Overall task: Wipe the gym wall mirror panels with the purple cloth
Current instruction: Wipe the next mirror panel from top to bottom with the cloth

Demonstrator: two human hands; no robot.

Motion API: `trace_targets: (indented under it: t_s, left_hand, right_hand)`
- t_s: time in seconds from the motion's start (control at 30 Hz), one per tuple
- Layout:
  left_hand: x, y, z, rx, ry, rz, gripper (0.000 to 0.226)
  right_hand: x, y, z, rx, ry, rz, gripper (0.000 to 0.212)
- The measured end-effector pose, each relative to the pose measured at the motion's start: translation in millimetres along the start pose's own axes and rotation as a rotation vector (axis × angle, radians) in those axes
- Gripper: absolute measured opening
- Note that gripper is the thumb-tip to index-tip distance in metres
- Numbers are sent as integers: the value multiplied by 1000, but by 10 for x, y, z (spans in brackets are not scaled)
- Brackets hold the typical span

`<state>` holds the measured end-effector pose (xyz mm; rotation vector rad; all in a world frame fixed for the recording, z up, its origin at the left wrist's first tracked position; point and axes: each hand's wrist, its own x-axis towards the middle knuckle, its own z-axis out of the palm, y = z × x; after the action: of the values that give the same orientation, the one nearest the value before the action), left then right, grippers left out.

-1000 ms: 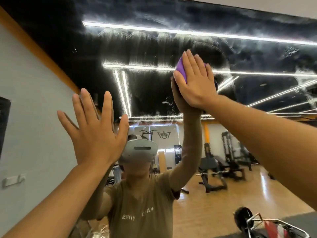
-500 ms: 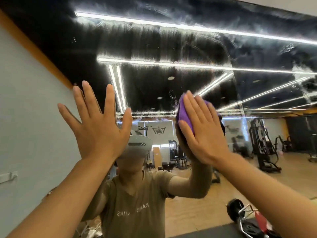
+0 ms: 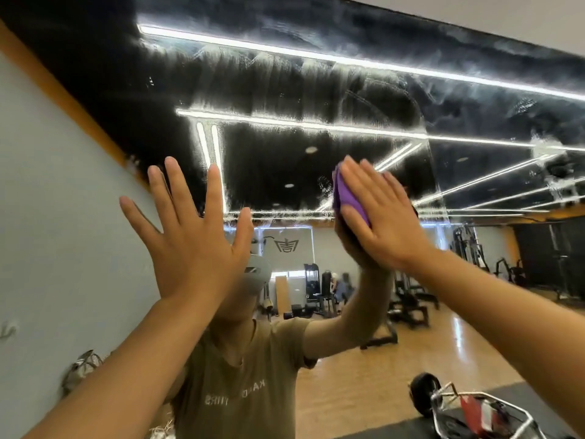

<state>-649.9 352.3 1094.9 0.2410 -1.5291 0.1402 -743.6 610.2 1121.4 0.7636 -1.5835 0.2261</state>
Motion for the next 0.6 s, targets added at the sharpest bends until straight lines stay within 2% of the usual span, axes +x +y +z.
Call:
trace_targets:
  t_s: [0.13, 0.27, 0.4, 0.6]
  left_hand:
    - [-2, 6, 4, -4, 5, -1, 79]
    - [-5, -3, 1, -3, 6, -3, 78]
    - [-5, 4, -2, -9, 8, 2, 76]
    - [-10, 2, -13, -12, 5, 2, 76]
  right_hand:
    - [705, 136, -149, 22, -1, 166, 67]
    - [772, 44, -118, 52, 31, 223, 67]
    - [197, -226, -27, 34, 7, -11, 63]
    - [-898, -368, 67, -81, -166, -477, 60]
